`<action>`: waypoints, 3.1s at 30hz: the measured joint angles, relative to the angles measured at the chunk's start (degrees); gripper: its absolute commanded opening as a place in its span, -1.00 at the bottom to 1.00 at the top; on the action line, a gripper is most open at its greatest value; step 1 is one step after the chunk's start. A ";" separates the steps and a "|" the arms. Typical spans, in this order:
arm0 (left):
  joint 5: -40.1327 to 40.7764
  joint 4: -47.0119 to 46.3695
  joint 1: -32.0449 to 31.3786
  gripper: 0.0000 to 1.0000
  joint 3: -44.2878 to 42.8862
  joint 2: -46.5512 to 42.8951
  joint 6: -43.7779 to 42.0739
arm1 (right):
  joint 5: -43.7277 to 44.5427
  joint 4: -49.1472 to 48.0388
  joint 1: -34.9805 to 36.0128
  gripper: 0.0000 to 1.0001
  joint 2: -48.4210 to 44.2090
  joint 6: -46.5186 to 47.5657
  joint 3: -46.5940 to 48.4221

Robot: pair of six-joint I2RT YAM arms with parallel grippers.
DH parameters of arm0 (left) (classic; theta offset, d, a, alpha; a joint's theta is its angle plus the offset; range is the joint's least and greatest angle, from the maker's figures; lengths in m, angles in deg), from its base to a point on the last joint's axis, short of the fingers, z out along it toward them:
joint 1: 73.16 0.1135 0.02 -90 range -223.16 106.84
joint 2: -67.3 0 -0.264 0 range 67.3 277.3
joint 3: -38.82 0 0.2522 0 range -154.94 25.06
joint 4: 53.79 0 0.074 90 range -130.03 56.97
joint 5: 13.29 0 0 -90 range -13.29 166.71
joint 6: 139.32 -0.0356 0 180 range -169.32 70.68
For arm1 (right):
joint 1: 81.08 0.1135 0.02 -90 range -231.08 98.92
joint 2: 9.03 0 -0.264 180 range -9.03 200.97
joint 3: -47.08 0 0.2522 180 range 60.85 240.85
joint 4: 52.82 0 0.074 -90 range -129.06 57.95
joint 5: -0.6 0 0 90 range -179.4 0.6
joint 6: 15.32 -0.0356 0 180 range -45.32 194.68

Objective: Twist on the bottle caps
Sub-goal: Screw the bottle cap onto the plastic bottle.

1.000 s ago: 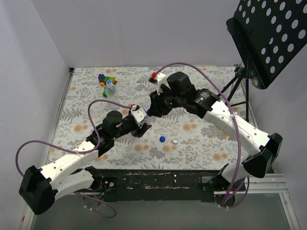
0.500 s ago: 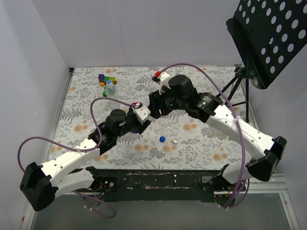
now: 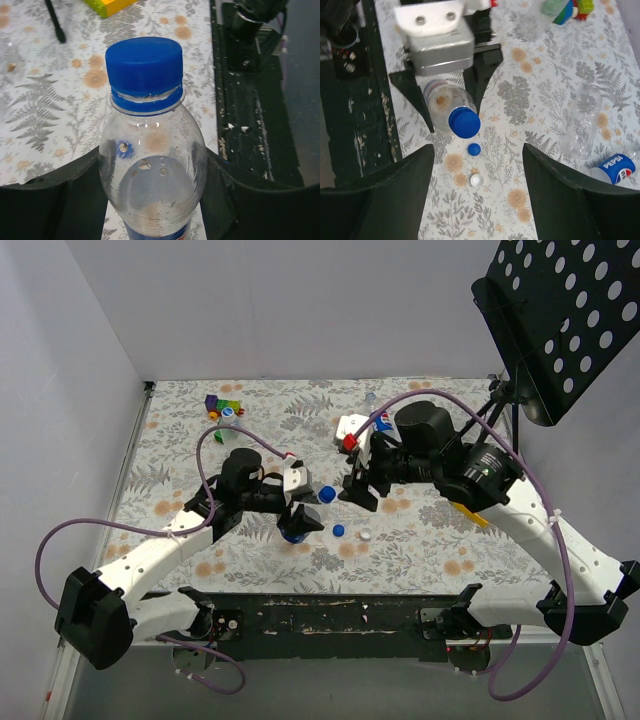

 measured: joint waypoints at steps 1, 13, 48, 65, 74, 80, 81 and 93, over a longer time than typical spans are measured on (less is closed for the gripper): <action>-1.70 0.57 -0.02 -1.00 -0.13 0.26 -0.42 | -1.77 1.60 0.00 0.53 0.17 2.93 0.00; -11.30 3.37 0.00 -1.00 -0.37 1.14 -3.17 | -15.50 7.58 0.00 0.35 2.80 21.92 0.09; -12.22 3.61 -0.02 -1.00 -0.44 -0.13 -4.96 | -20.37 12.66 -0.04 -0.97 11.15 24.48 4.70; 30.47 -6.29 -9.22 -1.00 7.98 -7.04 -1.99 | -0.22 7.91 -0.92 -0.58 17.40 -27.93 6.29; 35.85 -11.13 -9.99 -1.00 8.02 -7.85 -0.20 | -0.76 3.48 -0.24 0.43 13.27 -27.52 4.92; 29.27 -12.28 -9.92 -1.00 8.02 -8.02 1.75 | -2.86 5.53 0.31 0.47 7.30 -13.27 4.90; 28.24 -12.35 -9.92 -1.00 8.02 -8.15 1.81 | -3.76 6.12 0.31 0.45 6.32 -10.45 4.90; 13.35 -13.46 -9.92 -1.00 8.02 -9.07 2.01 | -12.87 12.79 0.31 0.29 4.72 12.81 4.24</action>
